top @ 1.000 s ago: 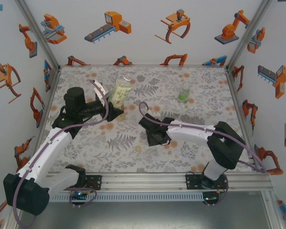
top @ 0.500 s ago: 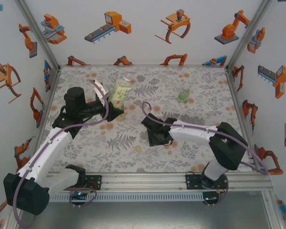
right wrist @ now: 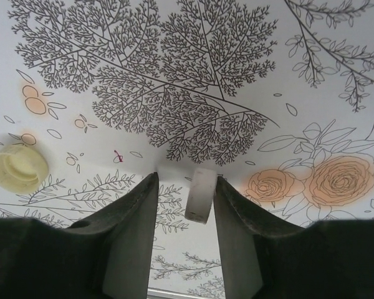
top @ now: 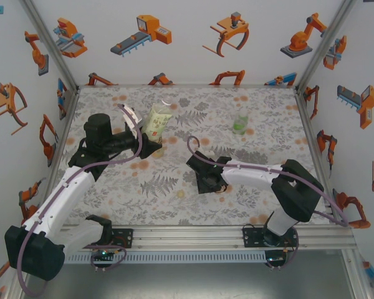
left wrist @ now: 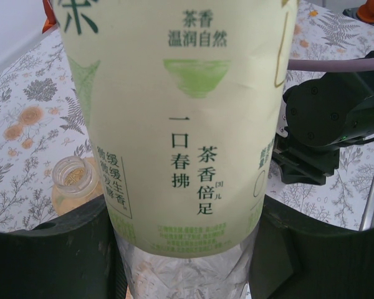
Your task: Screw on the bottle caps
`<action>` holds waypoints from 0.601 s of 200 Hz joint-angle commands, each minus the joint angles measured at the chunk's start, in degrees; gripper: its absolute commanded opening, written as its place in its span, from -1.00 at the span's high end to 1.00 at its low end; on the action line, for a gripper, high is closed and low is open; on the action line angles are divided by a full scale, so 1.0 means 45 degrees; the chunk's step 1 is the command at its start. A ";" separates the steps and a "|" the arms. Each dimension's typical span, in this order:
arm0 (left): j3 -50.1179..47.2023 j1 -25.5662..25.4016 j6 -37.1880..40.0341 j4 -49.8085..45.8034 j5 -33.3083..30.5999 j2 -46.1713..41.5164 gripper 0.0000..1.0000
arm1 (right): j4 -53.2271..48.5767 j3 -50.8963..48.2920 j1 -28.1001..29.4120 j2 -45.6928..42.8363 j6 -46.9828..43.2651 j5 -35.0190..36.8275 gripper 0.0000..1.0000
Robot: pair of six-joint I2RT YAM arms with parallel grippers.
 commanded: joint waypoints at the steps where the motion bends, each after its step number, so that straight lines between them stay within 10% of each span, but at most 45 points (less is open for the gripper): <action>1: 0.0242 0.0002 -0.0159 0.0397 0.0389 0.0047 0.83 | 0.0403 -0.0306 -0.0190 0.0072 0.0301 -0.0166 0.39; 62: 0.0224 -0.0003 -0.0173 0.0478 0.0482 0.0116 0.83 | 0.3473 -0.2295 -0.1458 -0.1218 0.0724 -0.2280 0.64; 120: 0.0195 -0.0076 -0.0171 0.0501 0.0613 0.0203 0.82 | 0.5187 -0.5299 -0.3981 -0.3249 0.1499 -0.3802 0.35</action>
